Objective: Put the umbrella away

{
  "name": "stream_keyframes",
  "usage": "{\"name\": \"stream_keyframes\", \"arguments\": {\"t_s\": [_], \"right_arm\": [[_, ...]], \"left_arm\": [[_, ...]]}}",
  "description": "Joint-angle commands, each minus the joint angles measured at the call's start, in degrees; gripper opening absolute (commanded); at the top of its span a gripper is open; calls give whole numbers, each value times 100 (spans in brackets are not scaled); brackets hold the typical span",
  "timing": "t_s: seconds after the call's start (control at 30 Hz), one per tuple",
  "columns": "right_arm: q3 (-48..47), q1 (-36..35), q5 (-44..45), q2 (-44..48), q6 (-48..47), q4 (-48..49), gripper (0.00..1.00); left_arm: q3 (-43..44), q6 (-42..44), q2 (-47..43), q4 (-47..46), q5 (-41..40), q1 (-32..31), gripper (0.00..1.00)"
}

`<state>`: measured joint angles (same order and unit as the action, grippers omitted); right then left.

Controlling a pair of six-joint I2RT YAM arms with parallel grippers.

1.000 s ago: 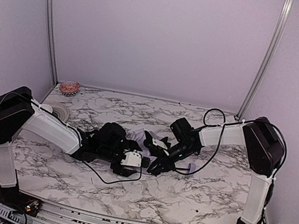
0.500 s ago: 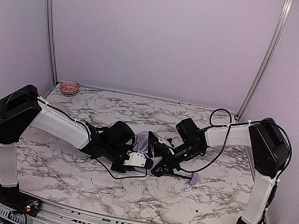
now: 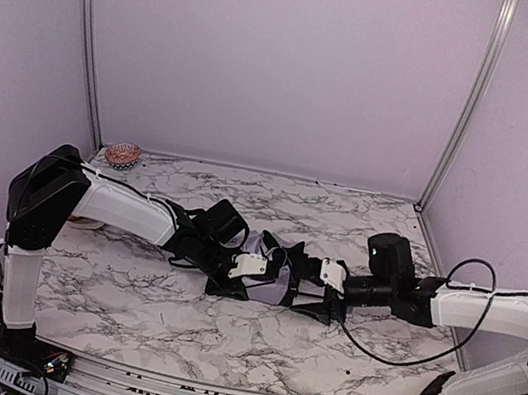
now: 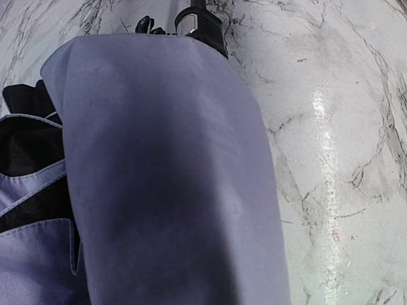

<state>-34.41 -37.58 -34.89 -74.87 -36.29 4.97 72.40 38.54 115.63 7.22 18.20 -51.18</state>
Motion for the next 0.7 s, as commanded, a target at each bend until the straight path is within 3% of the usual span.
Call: {"name": "stream_keyframes", "arguments": {"t_s": [0.0, 0.17, 0.37, 0.67], "right_arm": [[541, -928, 1937, -23, -957, 1562, 72], [385, -1014, 2370, -690, -1184, 2634, 77], [99, -1014, 2202, -1534, -1816, 2673, 82], [-476, -1012, 2698, -2503, -2143, 2244, 77]], "left_arm": [[241, -530, 508, 1393, 1112, 168, 13], [599, -635, 811, 1941, 1485, 313, 13], [690, -640, 953, 2061, 1691, 386, 13], [939, -507, 1186, 2339, 2024, 464, 12]]}}
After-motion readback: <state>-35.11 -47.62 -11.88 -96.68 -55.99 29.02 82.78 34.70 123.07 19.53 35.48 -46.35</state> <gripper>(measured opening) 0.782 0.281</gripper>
